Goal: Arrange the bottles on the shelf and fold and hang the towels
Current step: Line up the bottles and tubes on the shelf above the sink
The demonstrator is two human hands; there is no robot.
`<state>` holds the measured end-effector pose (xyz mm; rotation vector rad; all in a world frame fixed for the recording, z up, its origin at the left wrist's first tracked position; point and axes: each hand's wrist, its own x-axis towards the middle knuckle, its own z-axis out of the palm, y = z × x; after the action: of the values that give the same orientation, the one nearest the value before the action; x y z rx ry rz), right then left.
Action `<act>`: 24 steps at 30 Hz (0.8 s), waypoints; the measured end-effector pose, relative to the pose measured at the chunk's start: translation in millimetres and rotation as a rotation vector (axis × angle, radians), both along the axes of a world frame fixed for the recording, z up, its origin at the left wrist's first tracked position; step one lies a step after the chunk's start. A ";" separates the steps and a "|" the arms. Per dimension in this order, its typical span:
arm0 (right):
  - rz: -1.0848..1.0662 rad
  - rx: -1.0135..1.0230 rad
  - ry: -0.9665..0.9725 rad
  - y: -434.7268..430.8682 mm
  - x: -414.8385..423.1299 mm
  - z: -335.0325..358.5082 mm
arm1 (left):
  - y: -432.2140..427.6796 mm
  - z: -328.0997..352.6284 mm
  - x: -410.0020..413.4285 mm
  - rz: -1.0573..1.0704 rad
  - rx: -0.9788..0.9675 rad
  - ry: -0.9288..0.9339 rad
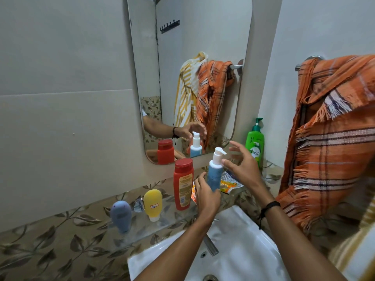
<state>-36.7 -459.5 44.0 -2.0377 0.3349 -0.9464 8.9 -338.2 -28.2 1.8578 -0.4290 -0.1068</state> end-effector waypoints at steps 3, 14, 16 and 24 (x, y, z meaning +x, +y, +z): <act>-0.127 0.104 -0.093 -3.6 -11.5 -12.1 | -1.1 -2.1 3.0 -0.014 0.010 -0.011; -0.505 0.158 0.182 -49.4 7.6 -47.4 | -11.0 -4.9 11.6 0.017 0.084 -0.046; -0.506 0.160 0.266 -54.4 14.6 -48.0 | -11.5 -4.4 10.9 0.034 0.089 -0.057; -0.565 0.235 0.314 -72.5 29.1 -57.8 | -10.0 -6.7 11.7 0.041 0.091 -0.069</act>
<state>-7.6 -532.1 -13.8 -1.8994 1.1816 -0.8527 20.6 -348.2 -34.9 1.9635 -0.4399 -0.0355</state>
